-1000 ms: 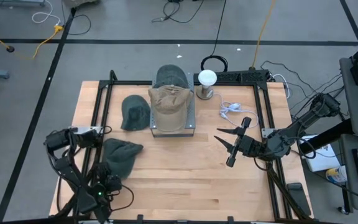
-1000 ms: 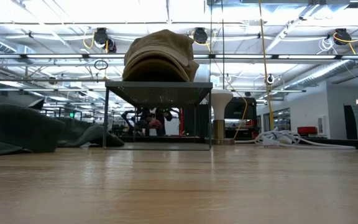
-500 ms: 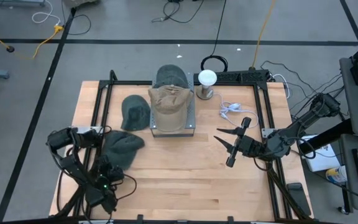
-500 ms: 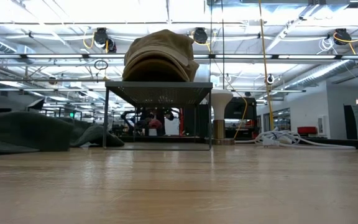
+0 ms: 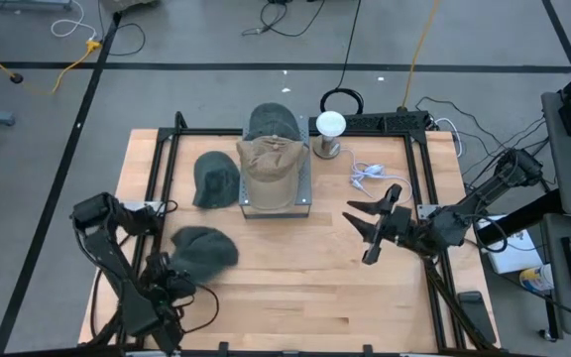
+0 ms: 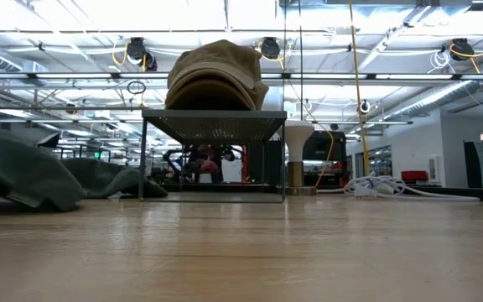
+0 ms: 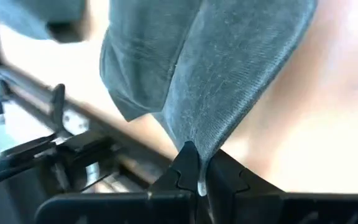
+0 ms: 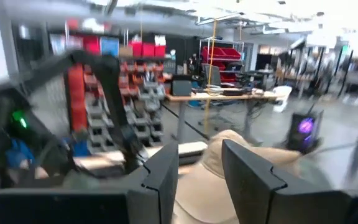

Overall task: Pick & Place hat
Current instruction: Stack the bottom black cap on the black cap on the shelf

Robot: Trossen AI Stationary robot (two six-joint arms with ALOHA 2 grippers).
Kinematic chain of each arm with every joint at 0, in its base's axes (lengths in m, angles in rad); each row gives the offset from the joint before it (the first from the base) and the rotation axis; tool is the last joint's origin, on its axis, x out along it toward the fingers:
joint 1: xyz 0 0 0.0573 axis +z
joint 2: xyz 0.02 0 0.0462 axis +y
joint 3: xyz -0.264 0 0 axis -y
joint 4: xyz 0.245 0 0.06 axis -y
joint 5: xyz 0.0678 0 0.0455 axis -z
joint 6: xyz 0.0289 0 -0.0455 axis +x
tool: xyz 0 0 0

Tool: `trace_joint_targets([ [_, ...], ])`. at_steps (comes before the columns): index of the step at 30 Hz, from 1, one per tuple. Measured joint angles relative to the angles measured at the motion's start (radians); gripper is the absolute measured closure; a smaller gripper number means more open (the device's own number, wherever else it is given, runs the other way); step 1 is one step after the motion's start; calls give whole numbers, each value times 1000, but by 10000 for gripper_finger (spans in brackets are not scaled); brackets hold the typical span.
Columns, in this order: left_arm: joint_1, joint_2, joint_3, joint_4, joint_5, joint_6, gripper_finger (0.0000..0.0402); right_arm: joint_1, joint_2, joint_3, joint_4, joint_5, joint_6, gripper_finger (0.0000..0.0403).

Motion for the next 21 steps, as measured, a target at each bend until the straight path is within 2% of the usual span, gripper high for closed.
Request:
trace_joint_targets([
  [5,16,-64,57,-4,-39,-91,392,0,-1,0,41,-2,183,287],
  [8,28,-86,77,-5,-97,-110,392,4,-3,0,41,-39,279,286],
  [13,61,-94,149,-1,-270,-74,393,4,-4,0,45,-132,410,269],
  [21,160,-93,326,6,-584,96,393,4,-5,0,81,-175,467,246],
])
